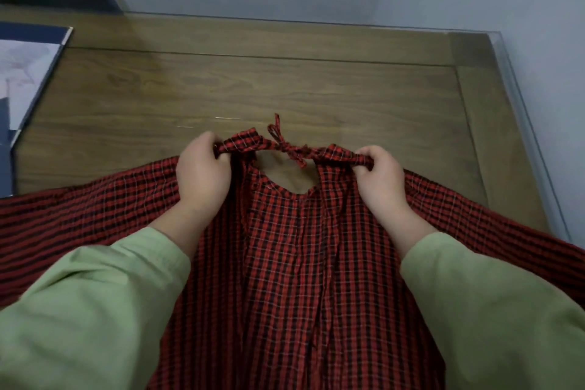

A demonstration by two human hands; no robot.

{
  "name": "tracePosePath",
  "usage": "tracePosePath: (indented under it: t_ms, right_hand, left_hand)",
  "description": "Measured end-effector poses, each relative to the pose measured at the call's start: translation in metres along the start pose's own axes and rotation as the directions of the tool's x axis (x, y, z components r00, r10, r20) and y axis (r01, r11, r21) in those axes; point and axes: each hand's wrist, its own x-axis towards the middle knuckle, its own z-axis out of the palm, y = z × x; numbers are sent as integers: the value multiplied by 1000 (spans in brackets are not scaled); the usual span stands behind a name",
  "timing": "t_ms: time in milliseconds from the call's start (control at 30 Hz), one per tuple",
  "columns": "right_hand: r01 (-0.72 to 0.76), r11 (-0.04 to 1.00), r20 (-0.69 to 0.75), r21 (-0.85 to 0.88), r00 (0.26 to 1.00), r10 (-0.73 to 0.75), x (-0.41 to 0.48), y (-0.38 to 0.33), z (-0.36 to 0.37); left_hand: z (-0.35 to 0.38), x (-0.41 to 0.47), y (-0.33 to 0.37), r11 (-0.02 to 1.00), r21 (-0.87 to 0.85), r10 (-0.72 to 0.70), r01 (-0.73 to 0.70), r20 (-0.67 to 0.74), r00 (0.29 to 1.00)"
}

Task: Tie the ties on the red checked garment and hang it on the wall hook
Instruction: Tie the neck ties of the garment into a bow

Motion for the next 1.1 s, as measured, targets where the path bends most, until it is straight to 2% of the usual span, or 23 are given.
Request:
tracePosePath:
  t_ms: [267,367,433,500,633,800,933,1100]
  right_hand:
    - [63,996,-3,62,998,-63,34,3,-1]
    - [88,995,10,50,996,-89,37,6,0]
    - [118,993,6,31,993,-118,35,7,1]
    - [144,990,29,-9,989,-143,29,5,1]
    - [223,971,93,-82,972,-216,2,-6,-4]
    - [330,944,110,-30,939,-325,-63,4,8]
    - [254,965,131,73,956,-261,-118,8,20]
    - [200,978,167,60,964,-207,-180,15,24]
  left_hand:
    - [18,14,6,996,-69,53,-50,43,998]
    - [25,10,1,991,-35,133,-130,77,988]
    - [31,4,1,979,-15,202,-202,163,966]
    - [35,-3,3,973,48,208,-226,242,948]
    - [35,-22,2,940,97,304,-328,207,930]
    - [28,-74,-3,968,-9,248,-251,197,949]
    - [19,-119,-13,970,-25,239,-240,221,945]
    - [2,-183,-25,968,-66,253,-244,266,930]
